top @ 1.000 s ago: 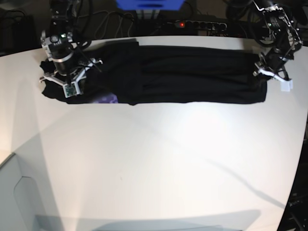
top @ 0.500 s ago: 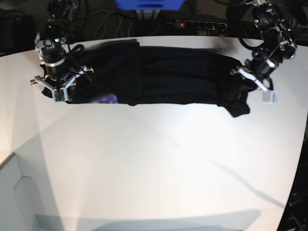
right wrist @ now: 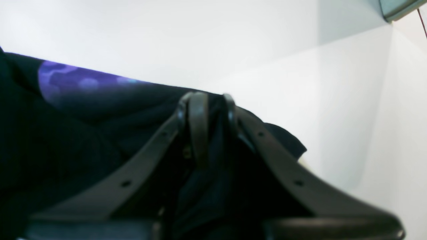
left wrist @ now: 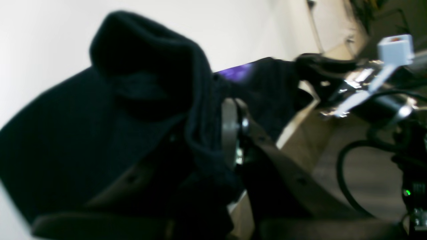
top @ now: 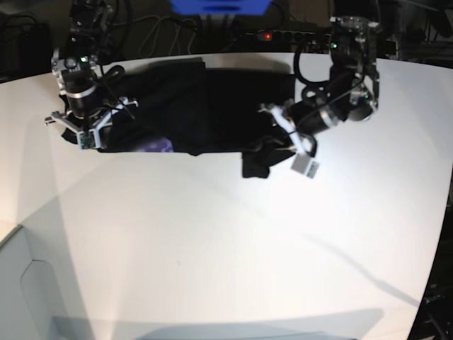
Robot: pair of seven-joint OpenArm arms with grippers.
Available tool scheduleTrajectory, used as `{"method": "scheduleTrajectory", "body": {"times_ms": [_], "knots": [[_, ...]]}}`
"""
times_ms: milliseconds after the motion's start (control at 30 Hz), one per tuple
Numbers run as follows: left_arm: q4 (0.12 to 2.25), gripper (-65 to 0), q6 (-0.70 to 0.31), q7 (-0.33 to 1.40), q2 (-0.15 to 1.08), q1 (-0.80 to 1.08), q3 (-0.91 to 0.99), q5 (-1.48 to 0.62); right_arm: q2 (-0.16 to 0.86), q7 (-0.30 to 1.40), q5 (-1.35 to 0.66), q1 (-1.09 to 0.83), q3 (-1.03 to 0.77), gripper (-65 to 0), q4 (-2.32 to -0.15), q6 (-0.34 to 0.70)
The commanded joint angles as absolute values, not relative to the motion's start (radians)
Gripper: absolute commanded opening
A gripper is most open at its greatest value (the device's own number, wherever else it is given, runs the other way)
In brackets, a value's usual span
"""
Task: Fold the T-shirt properly
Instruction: 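Lift the strip end with the left gripper and fold it toward the right gripper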
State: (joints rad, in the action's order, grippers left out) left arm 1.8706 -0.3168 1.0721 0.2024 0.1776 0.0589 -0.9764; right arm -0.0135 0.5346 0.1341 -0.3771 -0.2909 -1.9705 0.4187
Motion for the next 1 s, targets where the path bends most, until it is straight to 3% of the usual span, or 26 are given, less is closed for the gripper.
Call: {"method": "scheduleTrajectory", "body": {"times_ms": [0, 300, 967], "knots": [[1.854, -64.9, -0.314, 1.059, 0.208, 0.157, 0.041, -0.997, -0.008, 0.510, 0.128, -0.374, -0.292, -58.4, -1.991, 0.412], [1.629, -64.9, -0.314, 1.058, 0.206, 0.067, -0.130, -0.997, -0.008, 0.510, 0.128, -0.372, -0.291, -58.4, -1.991, 0.409], [1.583, -64.6, -0.314, 1.064, 0.077, -0.028, -0.156, -0.997, -0.028, 0.519, 0.128, -0.341, -0.288, -58.4, -1.989, 0.407]]}}
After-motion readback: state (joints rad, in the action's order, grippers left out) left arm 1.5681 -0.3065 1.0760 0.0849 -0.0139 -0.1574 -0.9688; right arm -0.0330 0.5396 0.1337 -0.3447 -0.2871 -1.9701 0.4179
